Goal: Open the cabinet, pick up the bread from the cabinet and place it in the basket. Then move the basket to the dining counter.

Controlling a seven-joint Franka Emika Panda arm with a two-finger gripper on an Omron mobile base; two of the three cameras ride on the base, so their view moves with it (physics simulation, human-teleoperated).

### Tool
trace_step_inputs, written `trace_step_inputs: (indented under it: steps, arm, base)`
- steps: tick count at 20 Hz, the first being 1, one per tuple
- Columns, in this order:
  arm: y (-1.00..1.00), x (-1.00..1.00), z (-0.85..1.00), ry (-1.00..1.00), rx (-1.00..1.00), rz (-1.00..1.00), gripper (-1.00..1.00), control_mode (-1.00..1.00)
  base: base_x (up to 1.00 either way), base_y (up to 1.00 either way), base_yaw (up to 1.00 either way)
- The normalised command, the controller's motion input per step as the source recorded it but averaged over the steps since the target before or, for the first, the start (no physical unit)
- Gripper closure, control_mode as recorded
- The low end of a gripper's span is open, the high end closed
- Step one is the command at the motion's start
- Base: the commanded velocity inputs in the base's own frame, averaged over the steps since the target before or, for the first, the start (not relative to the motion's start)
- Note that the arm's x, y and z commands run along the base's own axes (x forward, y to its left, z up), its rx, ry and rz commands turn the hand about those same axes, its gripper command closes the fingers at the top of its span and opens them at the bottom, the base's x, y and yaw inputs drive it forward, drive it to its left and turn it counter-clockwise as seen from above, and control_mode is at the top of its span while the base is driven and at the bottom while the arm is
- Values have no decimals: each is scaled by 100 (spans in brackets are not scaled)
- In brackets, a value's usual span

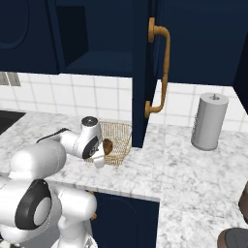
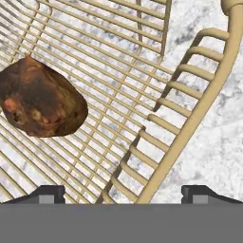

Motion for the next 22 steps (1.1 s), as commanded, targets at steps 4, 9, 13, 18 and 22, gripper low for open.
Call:
trace_step_inputs:
  steps: [4,9,13,18,22]
  arm:
    - [0,20,-10,6,0,0,-100,-100]
    - [0,-10,-78,7,0,-1,-100,-100]
    - [0,0,-80,1,0,-2,-100,-100]
    - [0,-2,-94,1,0,0,100,-100]
    - [0,-3,-86,-1,0,0,100,-100]
  base:
    - [0,0,0]
    - [0,0,0]
    - [0,0,0]
    - [0,0,0]
    - [0,0,0]
